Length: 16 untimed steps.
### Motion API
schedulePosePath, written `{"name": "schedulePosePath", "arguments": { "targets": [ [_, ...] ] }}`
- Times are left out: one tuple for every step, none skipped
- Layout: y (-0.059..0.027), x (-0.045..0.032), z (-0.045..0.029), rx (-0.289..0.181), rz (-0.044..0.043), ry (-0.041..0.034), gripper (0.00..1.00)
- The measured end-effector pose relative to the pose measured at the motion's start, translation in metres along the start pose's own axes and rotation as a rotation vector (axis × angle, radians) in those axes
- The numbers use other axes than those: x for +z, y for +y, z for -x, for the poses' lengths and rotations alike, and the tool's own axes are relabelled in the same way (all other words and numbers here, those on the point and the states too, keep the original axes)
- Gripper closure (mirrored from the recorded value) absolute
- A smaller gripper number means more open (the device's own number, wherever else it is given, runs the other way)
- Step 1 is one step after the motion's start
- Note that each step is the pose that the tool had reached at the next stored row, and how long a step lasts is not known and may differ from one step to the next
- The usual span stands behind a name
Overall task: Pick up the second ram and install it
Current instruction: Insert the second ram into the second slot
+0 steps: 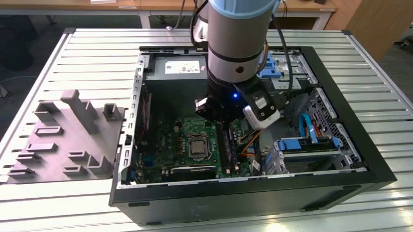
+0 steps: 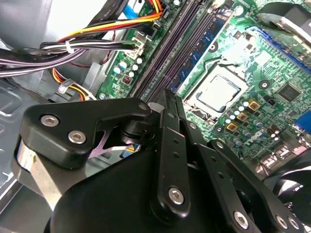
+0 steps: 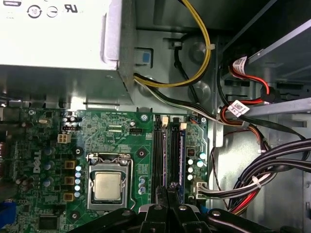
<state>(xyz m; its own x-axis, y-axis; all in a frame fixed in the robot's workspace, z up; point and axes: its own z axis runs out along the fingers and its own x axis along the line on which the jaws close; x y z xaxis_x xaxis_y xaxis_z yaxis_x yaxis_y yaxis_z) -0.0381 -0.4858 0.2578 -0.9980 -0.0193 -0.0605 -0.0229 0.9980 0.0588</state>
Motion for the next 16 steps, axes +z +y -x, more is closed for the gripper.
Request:
{"name": "schedulePosePath", "arguments": {
  "targets": [
    [0.0002, 0.0008, 0.0002, 0.000, -0.0001, 0.0000, 0.89],
    [0.0005, 0.0016, 0.0002, 0.000, -0.0001, 0.0000, 0.89],
    [0.0009, 0.0025, 0.0002, 0.001, -0.0002, 0.0000, 0.89],
    [0.0012, 0.0035, 0.0002, 0.001, 0.0000, -0.0001, 0.89],
    [0.0015, 0.0048, 0.0001, 0.002, 0.0001, -0.0002, 0.89],
    [0.0017, 0.0059, 0.0001, 0.002, 0.0000, -0.0002, 0.89],
    [0.0017, 0.0072, 0.0000, 0.003, -0.0001, -0.0002, 0.89],
    [0.0016, 0.0085, 0.0000, 0.004, -0.0002, -0.0003, 0.89],
    [0.0015, 0.0097, 0.0000, 0.005, -0.0003, -0.0003, 0.89],
    [0.0015, 0.0108, 0.0000, 0.006, -0.0002, -0.0004, 0.89],
    [0.0014, 0.0118, 0.0000, 0.006, -0.0002, -0.0004, 0.89],
    [0.0014, 0.0129, 0.0000, 0.006, -0.0001, -0.0004, 0.89],
    [0.0013, 0.0139, 0.0000, 0.006, 0.0001, -0.0004, 0.89],
    [0.0013, 0.0150, -0.0001, 0.007, 0.0001, -0.0004, 0.89],
    [0.0012, 0.0161, -0.0001, 0.007, 0.0001, -0.0004, 0.89],
    [0.0012, 0.0172, -0.0002, 0.007, 0.0002, -0.0005, 0.89]
  ]
}}
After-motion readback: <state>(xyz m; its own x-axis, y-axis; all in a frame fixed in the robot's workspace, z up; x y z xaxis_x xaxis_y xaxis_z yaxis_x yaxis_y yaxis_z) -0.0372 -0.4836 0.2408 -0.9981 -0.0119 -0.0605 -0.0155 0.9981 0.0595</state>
